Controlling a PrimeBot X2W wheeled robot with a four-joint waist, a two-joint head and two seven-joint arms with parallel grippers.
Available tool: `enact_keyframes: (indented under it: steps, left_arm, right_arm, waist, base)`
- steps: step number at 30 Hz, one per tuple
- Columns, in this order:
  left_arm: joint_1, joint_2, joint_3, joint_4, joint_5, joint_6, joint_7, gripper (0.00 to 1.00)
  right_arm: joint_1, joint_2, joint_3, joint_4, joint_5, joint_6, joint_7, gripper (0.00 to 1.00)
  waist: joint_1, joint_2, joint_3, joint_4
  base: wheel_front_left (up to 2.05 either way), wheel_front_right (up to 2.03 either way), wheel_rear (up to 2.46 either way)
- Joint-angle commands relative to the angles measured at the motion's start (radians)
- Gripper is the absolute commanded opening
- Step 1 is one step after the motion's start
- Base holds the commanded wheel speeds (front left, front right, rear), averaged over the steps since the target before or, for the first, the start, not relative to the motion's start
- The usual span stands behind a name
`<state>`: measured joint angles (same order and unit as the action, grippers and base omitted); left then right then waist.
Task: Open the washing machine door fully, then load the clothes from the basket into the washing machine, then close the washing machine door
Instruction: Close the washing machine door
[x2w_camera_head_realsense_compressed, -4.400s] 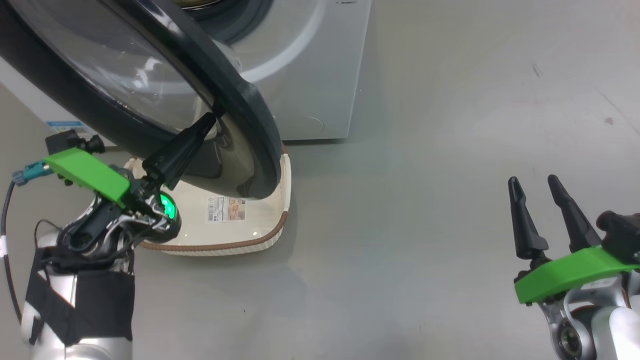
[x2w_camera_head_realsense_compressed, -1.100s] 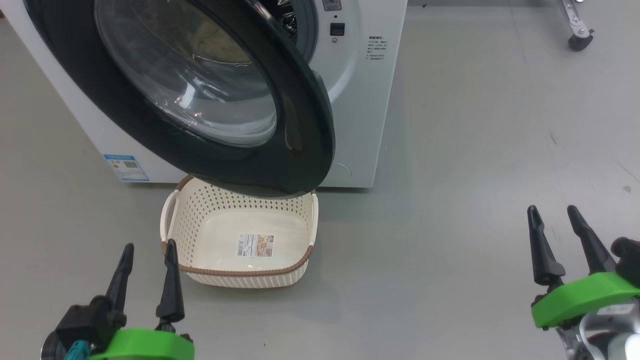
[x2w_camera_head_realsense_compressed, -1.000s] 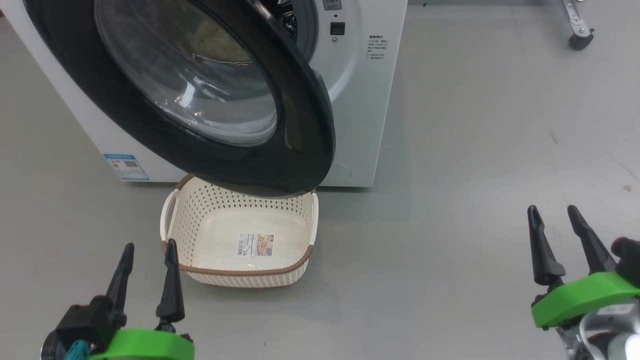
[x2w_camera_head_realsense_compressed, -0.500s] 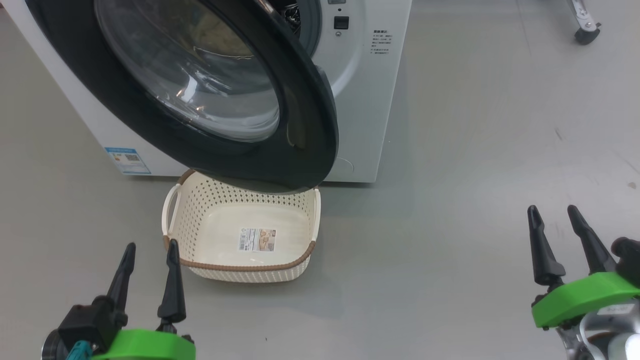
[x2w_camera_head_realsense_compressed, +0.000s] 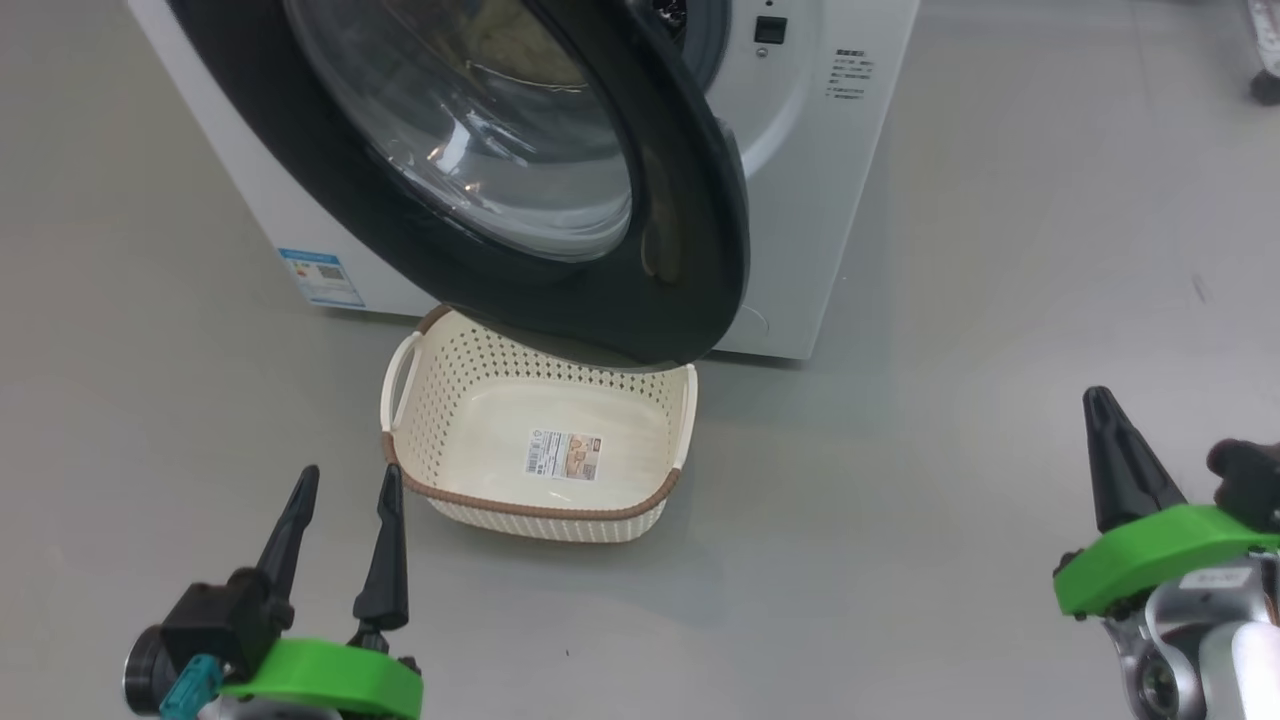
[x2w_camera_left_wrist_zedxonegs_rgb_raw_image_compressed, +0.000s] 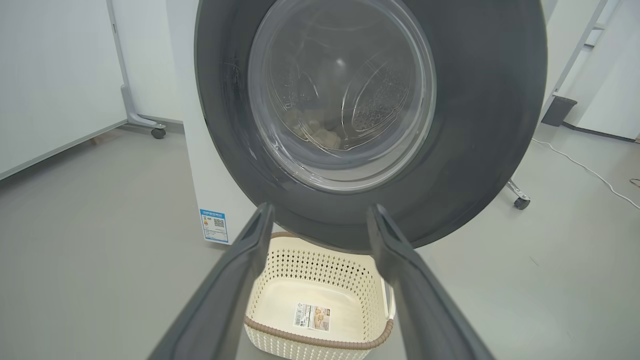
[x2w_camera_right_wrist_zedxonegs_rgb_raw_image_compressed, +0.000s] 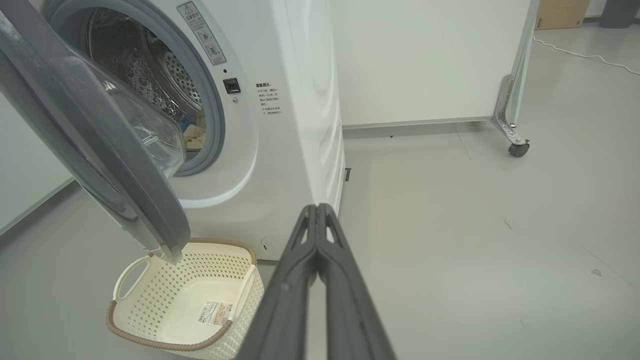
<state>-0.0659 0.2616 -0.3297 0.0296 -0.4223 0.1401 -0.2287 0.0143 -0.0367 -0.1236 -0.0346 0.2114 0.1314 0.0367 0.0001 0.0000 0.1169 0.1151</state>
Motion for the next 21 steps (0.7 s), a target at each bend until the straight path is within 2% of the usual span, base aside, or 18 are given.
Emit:
enact_keyframes:
  steps: [1,9,21]
  left_arm:
    - [-0.051,0.009,0.027,-0.019,0.010,-0.010,-0.010,1.00]
    - [-0.063,-0.011,0.003,0.016,0.007,-0.030,-0.017,1.00]
    - [-0.050,-0.014,0.003,0.024,0.004,-0.031,-0.025,1.00]
  right_arm:
    - [-0.080,-0.013,0.028,0.002,-0.009,-0.001,-0.004,0.00]
    - [-0.185,-0.013,0.053,0.156,-0.012,-0.001,-0.018,0.00]
    - [-0.381,-0.013,0.137,0.485,0.053,-0.001,-0.100,0.00]
  waist:
    - [-0.0001,0.0000,0.003,0.027]
    - [-0.0001,0.0000,-0.012,0.097]
    - [-0.0001,0.0000,-0.026,0.184]
  base:
    - [0.00,0.00,0.00]
    - [0.00,0.00,0.00]
    - [0.00,0.00,0.00]
